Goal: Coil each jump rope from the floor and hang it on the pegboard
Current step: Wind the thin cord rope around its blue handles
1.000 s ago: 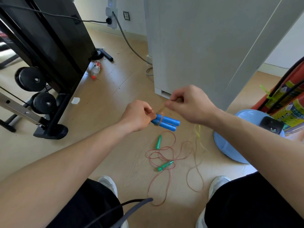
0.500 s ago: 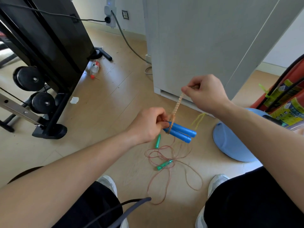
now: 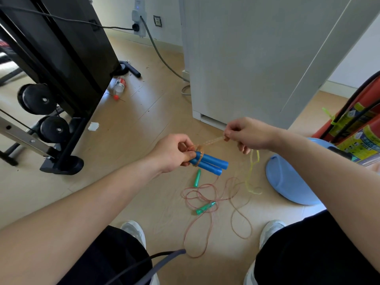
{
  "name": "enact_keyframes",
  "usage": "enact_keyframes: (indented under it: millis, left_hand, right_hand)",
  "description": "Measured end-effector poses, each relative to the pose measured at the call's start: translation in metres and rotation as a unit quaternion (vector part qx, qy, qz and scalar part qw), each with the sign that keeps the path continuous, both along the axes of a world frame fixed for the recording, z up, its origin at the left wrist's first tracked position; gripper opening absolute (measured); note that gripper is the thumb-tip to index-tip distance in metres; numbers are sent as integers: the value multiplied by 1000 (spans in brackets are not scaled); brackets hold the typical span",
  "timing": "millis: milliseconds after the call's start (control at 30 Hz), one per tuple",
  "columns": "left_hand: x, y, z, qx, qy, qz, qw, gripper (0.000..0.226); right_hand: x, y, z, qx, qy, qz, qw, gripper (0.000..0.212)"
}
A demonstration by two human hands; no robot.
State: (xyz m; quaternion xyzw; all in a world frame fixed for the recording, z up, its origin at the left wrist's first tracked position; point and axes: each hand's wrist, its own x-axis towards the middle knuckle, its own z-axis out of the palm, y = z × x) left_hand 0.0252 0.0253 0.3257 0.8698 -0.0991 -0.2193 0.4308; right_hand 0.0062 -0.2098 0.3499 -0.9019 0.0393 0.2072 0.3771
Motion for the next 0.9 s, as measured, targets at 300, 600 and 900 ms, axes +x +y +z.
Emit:
enact_keyframes:
  millis: [300,600,900]
  left_hand:
    - [-1,-3,1,42,9,-36,998,9]
    - [-11,-11,-3,71,-17,-54,996,21]
    - [-10,-12,-4,84,-9,-58,995,21]
  right_hand:
    - [0,7,7,113,48,18,992,26]
    - [-2,19,2,-151,-90,155,972,13]
    - [-8,35,14,-160,-45,211,963,31]
